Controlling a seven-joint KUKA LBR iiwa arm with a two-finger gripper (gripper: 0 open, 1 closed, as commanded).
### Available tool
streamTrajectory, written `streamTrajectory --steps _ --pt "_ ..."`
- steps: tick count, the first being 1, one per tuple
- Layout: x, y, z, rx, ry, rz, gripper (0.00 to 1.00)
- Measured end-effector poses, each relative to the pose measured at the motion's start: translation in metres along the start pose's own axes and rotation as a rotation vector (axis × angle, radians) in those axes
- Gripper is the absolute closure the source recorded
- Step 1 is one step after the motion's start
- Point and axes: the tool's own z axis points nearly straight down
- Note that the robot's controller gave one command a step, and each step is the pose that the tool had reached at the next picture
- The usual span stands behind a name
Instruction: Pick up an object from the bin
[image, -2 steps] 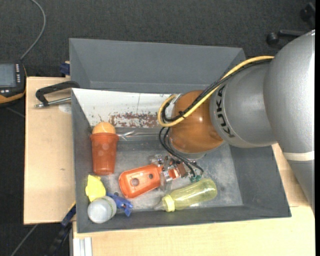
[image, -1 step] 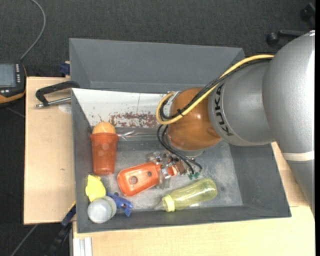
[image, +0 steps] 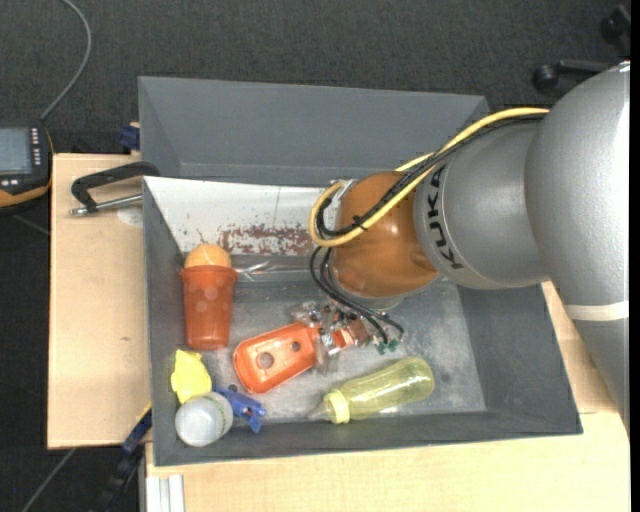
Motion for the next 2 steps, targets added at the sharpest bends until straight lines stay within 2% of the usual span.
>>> streamTrajectory --steps 2 --pt "-0.034 0.004 0.001 0.004 0.000 -0.046 1.00"
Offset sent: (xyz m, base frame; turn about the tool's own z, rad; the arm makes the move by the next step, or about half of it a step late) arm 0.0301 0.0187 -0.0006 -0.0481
